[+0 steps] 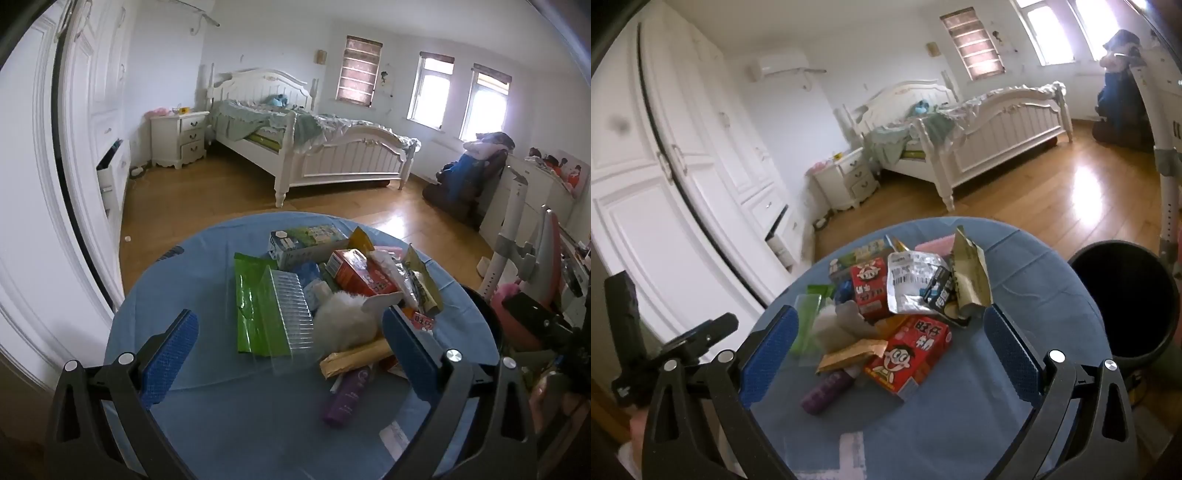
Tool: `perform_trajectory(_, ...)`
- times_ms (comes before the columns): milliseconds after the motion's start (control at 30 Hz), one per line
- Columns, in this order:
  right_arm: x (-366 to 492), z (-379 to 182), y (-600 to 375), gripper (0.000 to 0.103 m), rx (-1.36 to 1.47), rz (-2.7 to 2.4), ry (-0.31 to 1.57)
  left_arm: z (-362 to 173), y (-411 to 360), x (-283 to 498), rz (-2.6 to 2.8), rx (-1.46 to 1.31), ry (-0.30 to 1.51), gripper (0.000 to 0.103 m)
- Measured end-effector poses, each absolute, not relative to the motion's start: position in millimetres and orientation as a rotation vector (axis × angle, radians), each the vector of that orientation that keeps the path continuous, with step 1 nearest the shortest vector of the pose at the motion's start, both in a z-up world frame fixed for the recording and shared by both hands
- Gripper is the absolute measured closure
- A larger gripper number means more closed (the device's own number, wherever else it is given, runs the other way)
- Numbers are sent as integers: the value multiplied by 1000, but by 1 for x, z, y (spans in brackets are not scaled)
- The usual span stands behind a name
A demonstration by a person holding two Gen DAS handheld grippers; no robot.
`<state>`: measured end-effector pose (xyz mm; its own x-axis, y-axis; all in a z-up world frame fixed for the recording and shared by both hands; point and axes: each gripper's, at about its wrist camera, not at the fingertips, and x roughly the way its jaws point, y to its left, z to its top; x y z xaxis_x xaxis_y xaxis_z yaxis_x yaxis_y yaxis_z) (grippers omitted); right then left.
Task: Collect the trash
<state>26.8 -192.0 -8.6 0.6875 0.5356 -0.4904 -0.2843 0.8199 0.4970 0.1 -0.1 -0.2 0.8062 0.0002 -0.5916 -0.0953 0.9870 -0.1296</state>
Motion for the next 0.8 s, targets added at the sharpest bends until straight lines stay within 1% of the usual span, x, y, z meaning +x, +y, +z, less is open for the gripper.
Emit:
perform_trajectory(600, 32, -14, -189, 4, 399, 492, 694, -14, -1, 2, 44, -165, 634, 5)
perform_trajectory(800, 31, -16, -187, 4, 420, 510, 688, -7, -2, 4, 33, -172, 649, 5)
